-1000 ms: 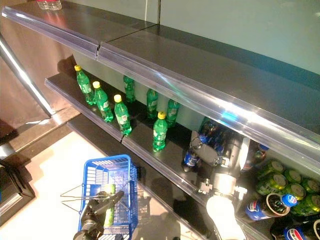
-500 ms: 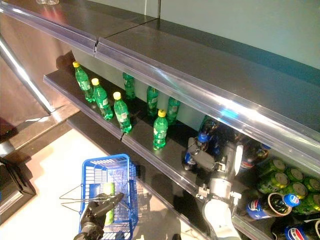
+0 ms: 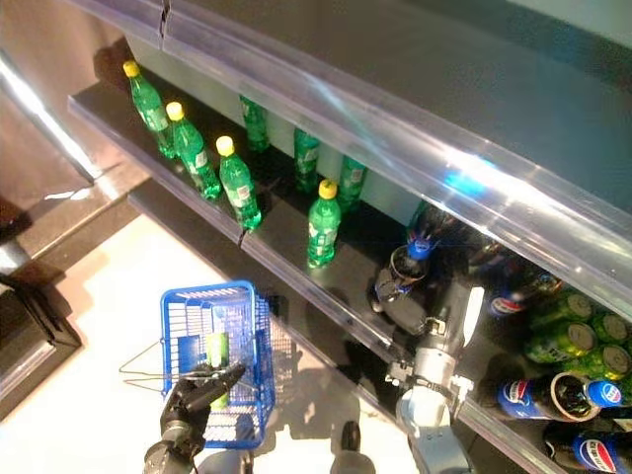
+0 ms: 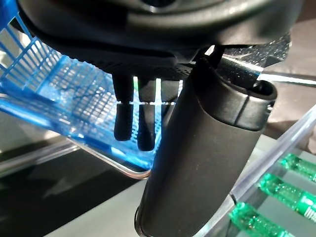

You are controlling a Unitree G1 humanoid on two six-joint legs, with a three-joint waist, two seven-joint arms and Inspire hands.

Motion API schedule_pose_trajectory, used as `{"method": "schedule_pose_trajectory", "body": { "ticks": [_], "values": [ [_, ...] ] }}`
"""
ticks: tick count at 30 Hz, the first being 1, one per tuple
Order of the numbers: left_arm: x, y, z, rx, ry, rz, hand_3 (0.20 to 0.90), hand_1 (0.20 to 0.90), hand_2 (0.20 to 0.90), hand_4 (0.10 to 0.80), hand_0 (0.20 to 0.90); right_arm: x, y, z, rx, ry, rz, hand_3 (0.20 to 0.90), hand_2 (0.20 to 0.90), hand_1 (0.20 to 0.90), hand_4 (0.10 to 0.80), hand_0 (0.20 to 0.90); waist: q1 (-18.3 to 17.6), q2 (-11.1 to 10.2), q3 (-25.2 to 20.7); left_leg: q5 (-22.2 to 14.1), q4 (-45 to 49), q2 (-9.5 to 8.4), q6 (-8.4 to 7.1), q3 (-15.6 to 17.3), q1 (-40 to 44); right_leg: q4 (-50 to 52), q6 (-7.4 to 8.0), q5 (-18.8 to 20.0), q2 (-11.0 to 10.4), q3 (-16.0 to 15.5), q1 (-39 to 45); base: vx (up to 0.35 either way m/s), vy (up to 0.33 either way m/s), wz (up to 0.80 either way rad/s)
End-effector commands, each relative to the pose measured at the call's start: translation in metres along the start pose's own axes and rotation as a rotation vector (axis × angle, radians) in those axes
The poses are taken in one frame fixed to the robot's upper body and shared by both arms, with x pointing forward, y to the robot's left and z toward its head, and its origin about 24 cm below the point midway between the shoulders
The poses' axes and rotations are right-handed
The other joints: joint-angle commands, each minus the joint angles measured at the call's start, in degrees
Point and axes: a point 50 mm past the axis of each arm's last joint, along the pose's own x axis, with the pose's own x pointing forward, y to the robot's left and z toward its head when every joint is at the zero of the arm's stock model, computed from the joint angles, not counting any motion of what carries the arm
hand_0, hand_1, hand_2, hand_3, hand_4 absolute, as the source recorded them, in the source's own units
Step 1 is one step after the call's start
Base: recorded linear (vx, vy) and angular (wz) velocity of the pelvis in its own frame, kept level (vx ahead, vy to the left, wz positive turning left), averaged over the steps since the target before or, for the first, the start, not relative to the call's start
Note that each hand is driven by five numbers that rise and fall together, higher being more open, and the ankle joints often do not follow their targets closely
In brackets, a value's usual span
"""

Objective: Pick up the drink and place into the basket.

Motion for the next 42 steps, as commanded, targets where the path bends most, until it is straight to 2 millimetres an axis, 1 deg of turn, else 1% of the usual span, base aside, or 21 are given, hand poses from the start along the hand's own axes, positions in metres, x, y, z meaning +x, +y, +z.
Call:
{"method": "schedule_pose_trajectory", "body": {
  "ticks": [1,6,10,14,18,21,27,31,36,42],
  "values": [
    [-0.004,-0.025,0.063,0.118,-0.305,-0.234,0.200,0.300,0.300,0.100,0.300,0.022,0.001,0.048,0.085,-0.298,-0.042,0.900,0.900,0.900,0.800,0.900,1.81,-1.25,-2.28,-7.92,17.71,2.48,-2.27,-2.48,-5.03,8.68,3.03,2.53,-3.49,2.24,-6.16,0.070,-0.035,0.04],
    [-0.008,-0.024,0.062,0.124,-0.301,-0.244,0.200,0.300,0.300,0.100,0.300,0.022,0.001,0.051,0.101,-0.304,-0.058,0.900,0.900,0.900,0.800,0.900,1.87,-1.24,-0.38,-8.56,21.40,3.22,-2.40,-2.47,-7.25,10.29,3.16,2.06,-3.42,2.98,-6.62,0.036,-0.030,-0.03],
    [-0.008,-0.026,0.065,0.128,-0.308,-0.247,0.200,0.300,0.300,0.100,0.300,0.024,0.001,0.049,0.111,-0.297,-0.067,0.900,0.900,0.900,0.800,0.900,2.20,-0.94,1.14,-8.41,23.64,3.48,-2.69,-2.79,-9.44,10.84,3.07,1.98,-3.28,2.95,-6.74,-0.007,-0.018,-0.04],
    [-0.008,-0.026,0.068,0.137,-0.307,-0.256,0.200,0.300,0.300,0.100,0.300,0.026,0.001,0.047,0.121,-0.291,-0.080,0.900,0.900,0.900,0.800,0.900,3.01,-0.79,2.28,-8.47,26.88,3.55,-2.84,-3.52,-12.17,11.66,3.00,1.95,-3.39,2.17,-6.69,0.016,-0.048,0.01],
    [-0.008,-0.027,0.072,0.145,-0.303,-0.287,0.200,0.300,0.300,0.100,0.300,0.029,0.001,0.045,0.151,-0.284,-0.107,0.900,0.900,0.900,0.800,0.900,4.15,-0.33,3.55,-7.38,30.65,3.71,-3.20,-4.95,-15.08,12.71,2.65,1.68,-3.06,1.10,-6.28,0.034,-0.056,0.04],
    [-0.010,-0.031,0.073,0.151,-0.295,-0.319,0.200,0.300,0.300,0.100,0.300,0.030,0.001,0.040,0.161,-0.258,-0.128,0.900,0.900,0.900,0.800,0.900,4.98,-0.08,4.00,-6.97,32.55,3.69,-3.27,-5.55,-16.33,13.29,2.52,1.56,-2.73,0.35,-5.68,0.074,-0.057,0.06],
    [-0.015,-0.036,0.078,0.174,-0.284,-0.394,0.200,0.300,0.300,0.100,0.300,0.029,-0.002,0.021,0.167,-0.173,-0.208,0.900,0.900,0.900,0.800,0.900,6.95,0.39,4.55,-6.34,34.00,3.73,-3.45,-6.44,-17.39,13.93,2.90,1.68,-2.14,-1.48,-4.41,0.079,-0.066,0.10],
    [-0.017,-0.038,0.082,0.205,-0.270,-0.417,0.200,0.300,0.300,0.100,0.300,0.031,-0.004,0.011,0.177,-0.130,-0.238,0.900,0.900,0.900,0.800,0.900,8.03,0.31,4.66,-6.35,34.01,3.67,-3.50,-7.07,-17.30,13.95,3.26,1.94,-1.75,-2.26,-3.70,0.079,-0.084,0.07],
    [-0.016,-0.038,0.086,0.230,-0.260,-0.424,0.200,0.300,0.300,0.100,0.300,0.035,-0.006,0.009,0.190,-0.120,-0.286,0.900,0.900,0.900,0.800,0.900,8.84,0.21,4.98,-6.24,33.49,3.71,-3.71,-7.59,-17.50,13.79,3.54,2.14,-1.32,-3.06,-3.59,0.020,-0.076,0.10],
    [-0.017,-0.031,0.090,0.249,-0.253,-0.430,0.200,0.300,0.300,0.100,0.300,0.038,-0.014,0.005,0.211,-0.100,-0.366,0.900,0.900,0.900,0.800,0.900,9.35,0.47,5.51,-5.88,32.96,3.72,-4.06,-8.15,-17.71,13.57,3.72,2.28,-0.92,-3.48,-3.60,0.026,-0.060,0.04]
  ]
}}
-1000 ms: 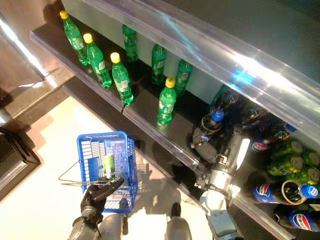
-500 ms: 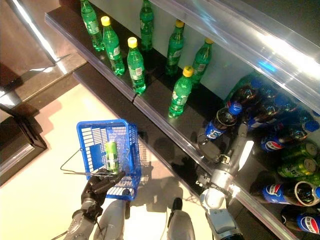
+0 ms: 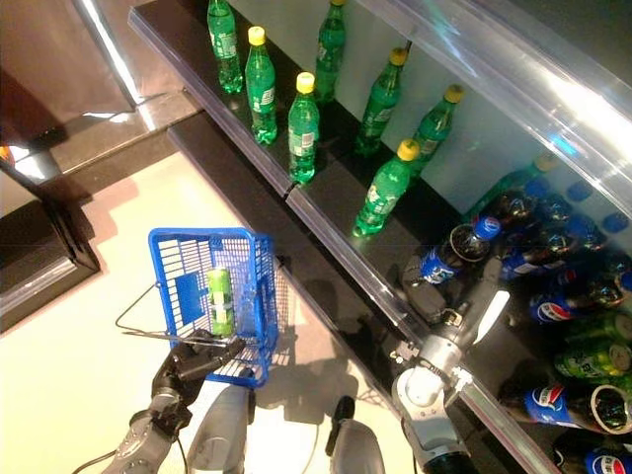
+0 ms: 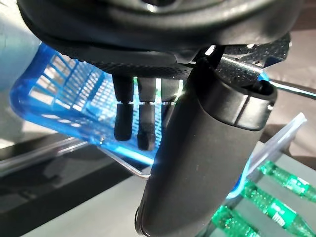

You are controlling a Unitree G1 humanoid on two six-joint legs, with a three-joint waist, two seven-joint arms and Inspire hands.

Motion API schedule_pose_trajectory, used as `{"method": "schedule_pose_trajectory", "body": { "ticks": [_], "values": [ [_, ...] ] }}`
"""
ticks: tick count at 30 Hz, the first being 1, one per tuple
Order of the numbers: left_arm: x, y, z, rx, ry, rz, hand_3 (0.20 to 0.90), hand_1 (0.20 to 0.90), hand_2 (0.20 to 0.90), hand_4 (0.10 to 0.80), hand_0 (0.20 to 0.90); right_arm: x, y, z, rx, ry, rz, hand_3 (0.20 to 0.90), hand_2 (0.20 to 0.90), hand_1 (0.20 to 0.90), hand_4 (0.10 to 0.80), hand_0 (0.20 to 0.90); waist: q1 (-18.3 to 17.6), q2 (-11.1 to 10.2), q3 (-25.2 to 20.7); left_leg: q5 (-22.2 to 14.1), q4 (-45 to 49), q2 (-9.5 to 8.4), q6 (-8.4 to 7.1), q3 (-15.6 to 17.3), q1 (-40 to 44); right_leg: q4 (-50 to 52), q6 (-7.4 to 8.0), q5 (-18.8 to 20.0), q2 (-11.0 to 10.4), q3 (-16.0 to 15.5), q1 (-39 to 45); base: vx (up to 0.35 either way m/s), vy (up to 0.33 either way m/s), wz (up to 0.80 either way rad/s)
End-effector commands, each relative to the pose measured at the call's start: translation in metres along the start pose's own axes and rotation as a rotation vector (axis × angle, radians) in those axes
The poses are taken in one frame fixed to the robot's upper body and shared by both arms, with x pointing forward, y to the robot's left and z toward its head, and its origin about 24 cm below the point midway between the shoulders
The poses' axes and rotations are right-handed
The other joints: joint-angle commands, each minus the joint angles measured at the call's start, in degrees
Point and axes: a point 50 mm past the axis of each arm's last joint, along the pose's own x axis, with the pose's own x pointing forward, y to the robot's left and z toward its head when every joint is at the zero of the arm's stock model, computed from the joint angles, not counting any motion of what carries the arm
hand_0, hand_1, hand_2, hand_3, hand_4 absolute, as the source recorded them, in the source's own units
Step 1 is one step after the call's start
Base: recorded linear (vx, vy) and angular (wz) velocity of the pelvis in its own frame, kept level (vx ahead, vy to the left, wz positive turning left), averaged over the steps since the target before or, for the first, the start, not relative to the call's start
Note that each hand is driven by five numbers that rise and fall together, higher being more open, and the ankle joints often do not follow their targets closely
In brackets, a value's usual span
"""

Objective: Pick up the drink and place into the basket.

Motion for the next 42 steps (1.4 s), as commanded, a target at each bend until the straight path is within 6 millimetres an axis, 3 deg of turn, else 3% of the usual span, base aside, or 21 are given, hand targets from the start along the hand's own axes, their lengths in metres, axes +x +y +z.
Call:
{"method": "schedule_pose_trajectory", "body": {
  "ticks": [1,10,16,32,33,34,35,42],
  "values": [
    [-0.018,-0.018,0.048,0.149,-0.218,-0.233,0.200,0.300,0.300,0.100,0.300,0.022,-0.002,0.028,0.146,-0.151,-0.102,0.900,0.900,0.900,0.800,0.900,1.66,0.12,-3.52,4.04,7.55,1.60,-4.19,-2.89,-6.73,-1.57,3.89,7.81,-1.07,-1.47,0.18,-0.029,-0.055,0.02],
    [-0.002,-0.029,0.071,0.167,-0.299,-0.271,0.200,0.300,0.300,0.100,0.300,0.035,0.016,0.041,0.214,-0.220,-0.135,0.900,0.900,0.900,0.800,0.900,1.28,0.80,0.36,4.10,4.81,0.74,-4.74,-4.71,-9.13,-1.95,4.33,8.82,-0.41,-1.02,-3.89,-0.118,-0.071,-0.01],
    [0.007,-0.039,0.084,0.171,-0.357,-0.289,0.200,0.300,0.300,0.100,0.300,0.048,0.026,0.056,0.269,-0.277,-0.163,0.900,0.900,0.900,0.800,0.900,0.74,0.98,1.84,4.62,3.53,0.06,-5.18,-6.07,-12.42,-2.96,3.75,9.00,0.39,-1.05,-7.09,-0.154,-0.058,-0.04],
    [0.006,-0.036,0.078,0.190,-0.307,-0.303,0.200,0.300,0.300,0.100,0.300,0.063,0.010,0.063,0.373,-0.267,-0.201,0.900,0.900,0.900,0.800,0.900,1.03,2.38,1.84,6.56,3.04,0.27,-6.23,-6.89,-10.65,-3.76,2.79,8.20,1.22,-1.54,-4.67,0.018,-0.035,-0.01],
    [0.006,-0.036,0.077,0.191,-0.303,-0.301,0.200,0.300,0.300,0.100,0.300,0.063,0.009,0.062,0.390,-0.262,-0.198,0.864,0.869,0.869,0.764,0.869,1.07,2.48,1.84,6.71,2.86,0.35,-6.31,-6.93,-10.27,-3.75,2.81,8.14,1.28,-1.60,-4.40,0.050,-0.025,0.00],
    [0.005,-0.035,0.076,0.192,-0.297,-0.300,0.200,0.300,0.300,0.100,0.300,0.063,0.007,0.062,0.422,-0.253,-0.198,0.595,0.639,0.639,0.495,0.639,1.14,2.55,1.84,6.91,2.69,0.40,-6.40,-6.98,-9.81,-3.74,2.83,8.03,1.37,-1.68,-4.04,0.057,-0.031,0.00],
    [0.005,-0.035,0.075,0.193,-0.292,-0.300,0.200,0.300,0.300,0.100,0.300,0.063,0.006,0.062,0.438,-0.248,-0.198,0.200,0.300,0.300,0.100,0.300,1.17,2.61,1.84,7.02,2.58,0.46,-6.52,-6.98,-9.41,-3.72,2.83,7.92,1.46,-1.73,-3.67,0.049,-0.027,-0.01],
    [0.003,-0.032,0.070,0.198,-0.265,-0.303,0.200,0.300,0.300,0.100,0.300,0.062,0.004,0.061,0.429,-0.247,-0.176,0.200,0.300,0.300,0.100,0.300,1.59,3.00,1.47,7.77,1.63,0.85,-6.97,-6.75,-5.96,-3.44,3.08,7.52,1.89,-2.06,-1.25,0.075,-0.018,0.00]
  ]
}}
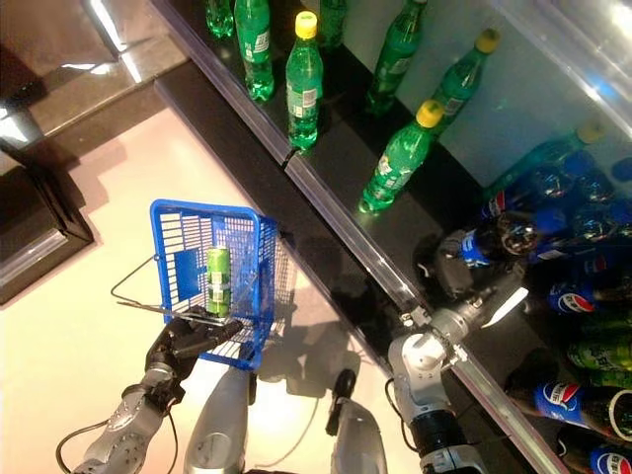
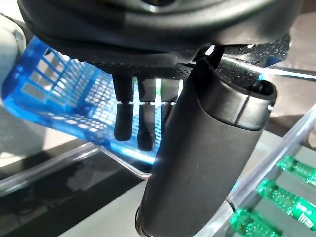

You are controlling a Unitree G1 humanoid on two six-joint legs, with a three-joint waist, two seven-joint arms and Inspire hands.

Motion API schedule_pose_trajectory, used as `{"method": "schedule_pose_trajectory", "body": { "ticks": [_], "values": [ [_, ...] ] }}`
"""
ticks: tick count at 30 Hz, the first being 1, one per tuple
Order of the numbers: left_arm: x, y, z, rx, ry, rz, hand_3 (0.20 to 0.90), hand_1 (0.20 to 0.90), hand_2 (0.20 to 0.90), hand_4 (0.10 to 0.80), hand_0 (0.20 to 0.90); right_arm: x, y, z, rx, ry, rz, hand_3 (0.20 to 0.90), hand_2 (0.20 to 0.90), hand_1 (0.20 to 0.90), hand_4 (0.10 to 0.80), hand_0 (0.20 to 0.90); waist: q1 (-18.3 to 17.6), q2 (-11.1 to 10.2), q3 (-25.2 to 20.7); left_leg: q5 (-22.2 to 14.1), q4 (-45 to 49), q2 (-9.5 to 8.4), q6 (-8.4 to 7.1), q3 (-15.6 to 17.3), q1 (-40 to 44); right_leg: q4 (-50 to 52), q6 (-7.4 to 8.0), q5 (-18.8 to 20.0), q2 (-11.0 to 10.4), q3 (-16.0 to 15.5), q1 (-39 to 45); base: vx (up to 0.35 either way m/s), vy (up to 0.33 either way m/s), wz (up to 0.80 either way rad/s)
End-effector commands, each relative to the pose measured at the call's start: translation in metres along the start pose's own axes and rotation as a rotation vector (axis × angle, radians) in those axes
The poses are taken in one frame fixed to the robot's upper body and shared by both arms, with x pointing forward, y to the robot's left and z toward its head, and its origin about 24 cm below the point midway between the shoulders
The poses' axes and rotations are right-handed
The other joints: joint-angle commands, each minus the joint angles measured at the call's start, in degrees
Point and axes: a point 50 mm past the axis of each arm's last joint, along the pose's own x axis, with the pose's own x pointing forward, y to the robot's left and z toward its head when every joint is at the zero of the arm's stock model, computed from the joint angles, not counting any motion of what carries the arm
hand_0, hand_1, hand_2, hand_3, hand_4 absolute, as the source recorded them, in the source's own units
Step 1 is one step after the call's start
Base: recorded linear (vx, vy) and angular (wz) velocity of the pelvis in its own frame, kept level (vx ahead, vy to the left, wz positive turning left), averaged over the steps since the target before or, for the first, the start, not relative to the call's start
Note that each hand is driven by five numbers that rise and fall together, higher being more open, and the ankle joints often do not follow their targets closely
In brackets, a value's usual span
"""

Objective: Pick up the drink and place into the basket.

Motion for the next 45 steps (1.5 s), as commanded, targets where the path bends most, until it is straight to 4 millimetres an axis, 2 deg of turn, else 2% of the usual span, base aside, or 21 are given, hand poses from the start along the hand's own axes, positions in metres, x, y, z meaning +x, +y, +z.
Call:
{"method": "schedule_pose_trajectory", "body": {
  "ticks": [1,12,18,26,33,35,39,45],
  "values": [
    [-0.011,-0.026,0.041,0.123,-0.215,-0.239,0.200,0.300,0.300,0.100,0.300,0.023,0.009,0.052,0.143,-0.260,0.087,0.200,0.300,0.300,0.100,0.300,1.50,2.29,-1.61,6.09,3.16,0.62,-6.79,-6.22,-2.00,-2.22,3.79,6.09,0.59,-2.28,3.39,0.083,0.001,-0.01],
    [-0.016,-0.023,0.032,0.126,-0.171,-0.228,0.200,0.300,0.300,0.100,0.300,0.010,-0.001,0.042,0.074,-0.211,0.102,0.200,0.300,0.300,0.100,0.300,1.79,2.61,-3.63,6.32,1.98,1.45,-7.43,-5.52,1.70,-0.89,4.63,5.90,0.70,-2.80,4.77,0.080,0.005,0.01],
    [-0.012,-0.020,0.041,0.142,-0.189,-0.225,0.200,0.300,0.300,0.100,0.300,0.011,0.008,0.043,0.077,-0.209,0.128,0.200,0.300,0.300,0.100,0.300,1.98,1.83,-2.48,5.51,1.41,1.39,-7.75,-5.92,2.45,-0.22,5.29,6.46,0.98,-3.14,4.20,-0.012,-0.024,0.06],
    [-0.017,-0.020,0.050,0.144,-0.266,-0.197,0.200,0.300,0.300,0.100,0.300,-0.006,0.016,0.048,0.077,-0.227,0.249,0.200,0.300,0.300,0.100,0.300,1.83,1.21,-2.48,5.41,-0.48,1.14,-7.53,-5.28,4.87,-0.77,5.81,7.14,1.12,-2.46,4.90,0.012,0.026,0.01],
    [-0.032,-0.017,0.061,0.131,-0.332,-0.161,0.200,0.300,0.300,0.100,0.300,-0.019,0.011,0.072,0.050,-0.266,0.414,0.200,0.300,0.300,0.100,0.300,1.39,1.40,-5.83,6.11,-3.59,1.11,-7.05,-3.02,8.77,-2.13,6.04,6.88,0.78,-1.27,7.35,0.098,0.117,-0.01],
    [-0.037,-0.015,0.061,0.109,-0.337,-0.146,0.200,0.300,0.300,0.100,0.300,-0.022,0.010,0.083,0.088,-0.264,0.489,0.200,0.300,0.300,0.100,0.300,0.92,1.31,-7.47,6.45,-4.49,0.74,-6.64,-2.30,9.93,-2.67,5.88,6.63,0.46,-0.59,8.22,0.126,0.206,-0.01],
    [-0.039,-0.020,0.056,0.080,-0.322,-0.166,0.200,0.300,0.300,0.100,0.300,-0.035,0.024,0.101,0.112,-0.313,0.666,0.200,0.300,0.300,0.100,0.300,0.35,1.16,-9.20,6.81,-5.00,-0.07,-5.84,-1.45,11.42,-2.86,5.34,6.33,-0.31,-0.09,9.21,0.067,0.182,-0.07],
    [-0.041,-0.030,0.052,0.075,-0.318,-0.221,0.200,0.300,0.300,0.100,0.300,-0.045,0.038,0.123,0.208,-0.376,0.820,0.200,0.300,0.300,0.100,0.300,0.02,0.72,-10.91,6.39,-5.35,-1.19,-4.80,-0.52,13.15,-3.49,4.47,5.96,-1.09,-0.37,10.78,0.003,0.138,-0.01]
  ]
}}
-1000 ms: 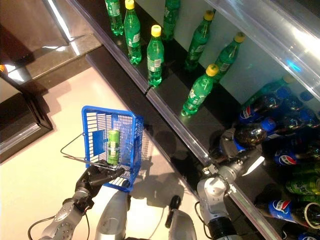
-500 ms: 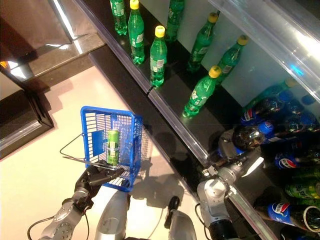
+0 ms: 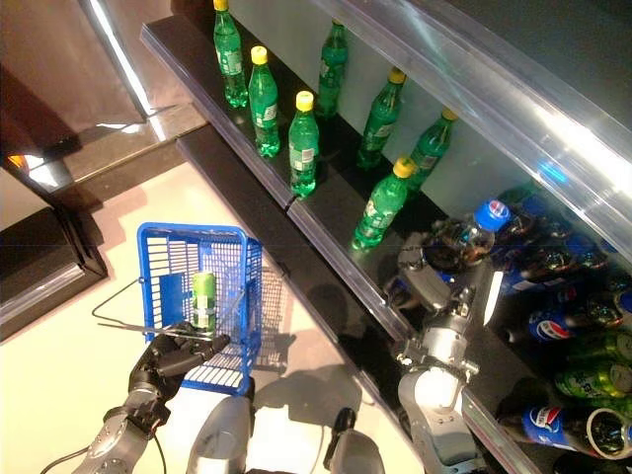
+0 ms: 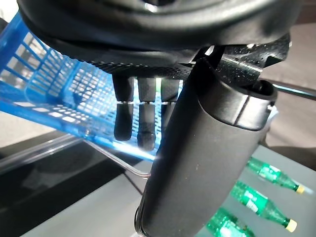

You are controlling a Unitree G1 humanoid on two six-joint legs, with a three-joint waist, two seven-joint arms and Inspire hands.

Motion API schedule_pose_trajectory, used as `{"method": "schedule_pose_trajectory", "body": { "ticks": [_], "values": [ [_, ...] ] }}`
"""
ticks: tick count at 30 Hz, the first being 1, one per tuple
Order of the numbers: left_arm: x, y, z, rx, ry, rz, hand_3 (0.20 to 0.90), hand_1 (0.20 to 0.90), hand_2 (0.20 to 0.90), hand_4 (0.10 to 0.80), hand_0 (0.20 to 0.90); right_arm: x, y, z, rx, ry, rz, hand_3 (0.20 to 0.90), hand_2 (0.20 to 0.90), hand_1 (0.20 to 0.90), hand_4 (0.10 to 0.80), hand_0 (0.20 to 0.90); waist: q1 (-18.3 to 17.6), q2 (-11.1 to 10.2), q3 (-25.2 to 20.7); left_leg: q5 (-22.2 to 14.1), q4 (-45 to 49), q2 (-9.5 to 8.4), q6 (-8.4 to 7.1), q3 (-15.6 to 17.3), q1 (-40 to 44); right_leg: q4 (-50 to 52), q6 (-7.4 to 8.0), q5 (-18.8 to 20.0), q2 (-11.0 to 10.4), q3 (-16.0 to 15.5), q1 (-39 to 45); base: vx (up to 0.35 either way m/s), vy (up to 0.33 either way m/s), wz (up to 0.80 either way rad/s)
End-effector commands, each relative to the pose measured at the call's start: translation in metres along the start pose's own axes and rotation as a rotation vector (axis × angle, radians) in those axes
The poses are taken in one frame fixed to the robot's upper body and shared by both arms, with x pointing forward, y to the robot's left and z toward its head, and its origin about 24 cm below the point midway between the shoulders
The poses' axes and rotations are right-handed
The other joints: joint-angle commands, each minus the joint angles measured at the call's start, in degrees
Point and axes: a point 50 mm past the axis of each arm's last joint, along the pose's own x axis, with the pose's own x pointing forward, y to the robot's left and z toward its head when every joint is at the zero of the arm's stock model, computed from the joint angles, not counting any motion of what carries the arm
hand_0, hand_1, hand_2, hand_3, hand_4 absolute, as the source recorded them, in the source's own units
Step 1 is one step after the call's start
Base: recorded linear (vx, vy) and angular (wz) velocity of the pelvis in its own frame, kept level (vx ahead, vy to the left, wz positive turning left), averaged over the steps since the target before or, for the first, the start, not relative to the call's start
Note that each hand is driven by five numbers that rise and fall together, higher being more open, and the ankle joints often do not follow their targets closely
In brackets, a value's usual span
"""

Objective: Pick up the drink and place into the basket.

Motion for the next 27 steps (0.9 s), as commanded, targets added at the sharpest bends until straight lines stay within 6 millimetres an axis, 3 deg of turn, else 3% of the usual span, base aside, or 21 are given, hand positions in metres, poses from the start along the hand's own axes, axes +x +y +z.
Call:
{"method": "schedule_pose_trajectory", "body": {
  "ticks": [1,7,14,27],
  "values": [
    [-0.018,-0.042,0.048,0.088,-0.300,-0.277,0.200,0.300,0.300,0.100,0.300,0.014,0.031,0.078,0.124,-0.428,0.287,0.200,0.300,0.300,0.100,0.300,-1.17,1.10,-10.95,5.16,2.60,0.18,-4.31,-2.10,-1.75,-0.38,4.03,6.84,0.12,-0.25,-2.17,-0.024,0.109,0.01],
    [-0.022,-0.059,0.043,0.074,-0.266,-0.450,0.200,0.300,0.300,0.100,0.300,0.013,0.042,0.089,0.185,-0.427,0.410,0.200,0.300,0.300,0.100,0.300,-1.23,0.67,-11.95,3.80,2.52,-0.58,-3.51,-1.89,-0.57,-0.45,3.40,6.55,-0.16,-0.67,-1.63,-0.018,0.085,0.01],
    [-0.027,-0.095,0.042,0.093,-0.238,-0.711,0.200,0.300,0.300,0.100,0.300,0.011,0.058,0.084,0.225,-0.377,0.496,0.200,0.300,0.300,0.100,0.300,-1.48,1.01,-11.84,2.99,2.30,-1.41,-3.06,-2.47,0.49,-0.23,3.05,6.53,-0.39,-0.69,-1.26,-0.005,0.063,0.01],
    [-0.039,-0.140,0.078,0.163,-0.273,-1.126,0.200,0.300,0.300,0.100,0.300,-0.001,0.086,0.083,0.334,-0.322,0.601,0.200,0.300,0.300,0.100,0.300,-1.93,2.61,-12.63,2.84,1.43,-3.07,-3.13,-4.34,1.75,0.06,3.63,6.52,-1.41,-0.24,-1.36,0.019,0.075,0.05]
  ]
}}
